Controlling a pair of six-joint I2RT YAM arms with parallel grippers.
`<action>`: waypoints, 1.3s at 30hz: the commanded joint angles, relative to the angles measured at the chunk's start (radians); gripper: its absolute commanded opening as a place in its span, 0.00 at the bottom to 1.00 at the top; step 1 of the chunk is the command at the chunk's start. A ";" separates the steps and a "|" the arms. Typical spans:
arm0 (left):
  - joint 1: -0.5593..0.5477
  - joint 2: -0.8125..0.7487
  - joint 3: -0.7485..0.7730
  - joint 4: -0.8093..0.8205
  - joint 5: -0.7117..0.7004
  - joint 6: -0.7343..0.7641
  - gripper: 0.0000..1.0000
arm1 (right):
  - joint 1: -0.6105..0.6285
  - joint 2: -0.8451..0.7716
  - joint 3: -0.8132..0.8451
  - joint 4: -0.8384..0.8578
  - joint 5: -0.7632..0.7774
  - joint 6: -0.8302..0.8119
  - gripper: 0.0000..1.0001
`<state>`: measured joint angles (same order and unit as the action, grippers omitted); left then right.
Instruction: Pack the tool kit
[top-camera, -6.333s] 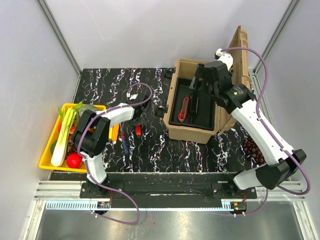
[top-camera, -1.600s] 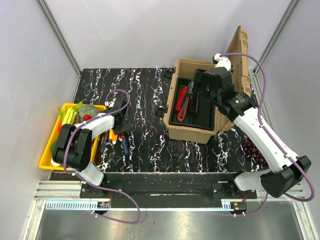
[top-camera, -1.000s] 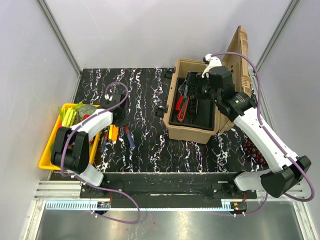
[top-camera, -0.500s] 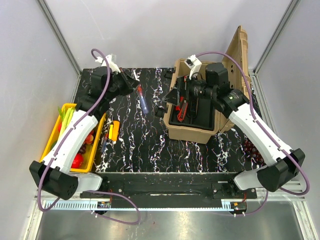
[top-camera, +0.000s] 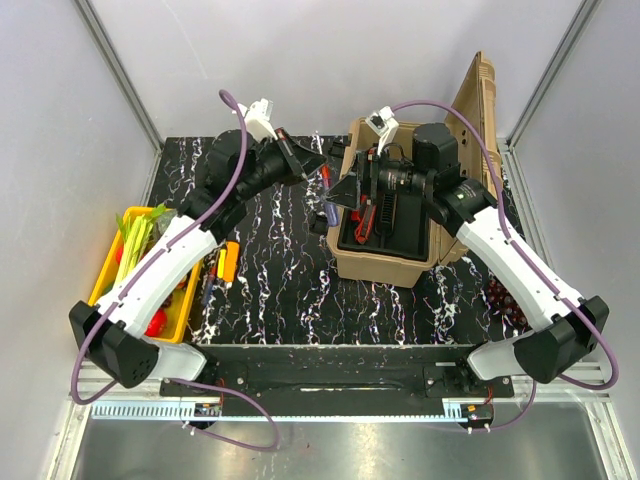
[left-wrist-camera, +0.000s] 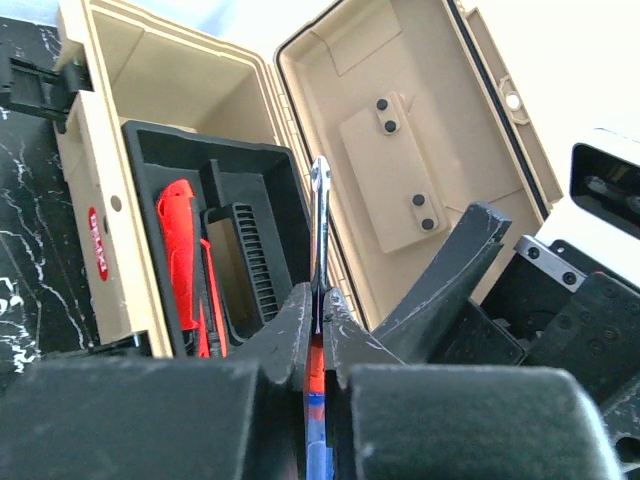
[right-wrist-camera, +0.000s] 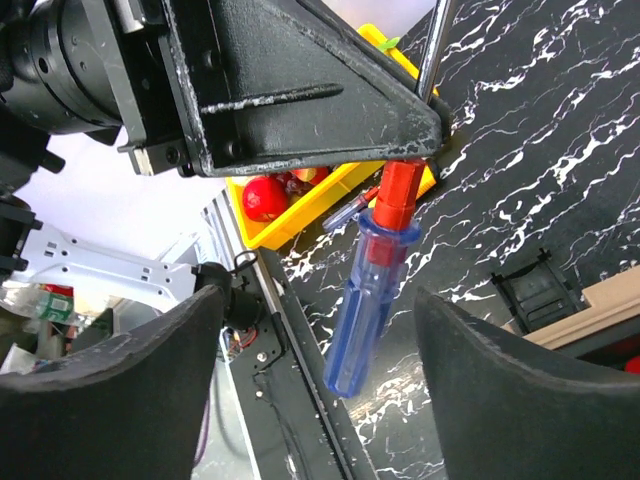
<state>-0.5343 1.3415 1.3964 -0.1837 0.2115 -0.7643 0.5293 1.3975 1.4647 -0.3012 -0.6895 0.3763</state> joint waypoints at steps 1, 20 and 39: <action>-0.015 0.013 0.058 0.116 0.038 -0.044 0.00 | -0.002 0.008 0.003 -0.006 0.033 0.007 0.74; -0.026 0.030 0.067 0.081 0.028 -0.046 0.31 | -0.003 0.043 0.037 -0.104 0.206 0.013 0.00; 0.079 0.048 0.113 -0.387 -0.302 0.079 0.79 | -0.018 0.084 0.029 -0.512 1.202 0.145 0.00</action>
<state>-0.4713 1.3991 1.5303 -0.5541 -0.0513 -0.7147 0.5194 1.4773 1.4925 -0.7628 0.3504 0.4839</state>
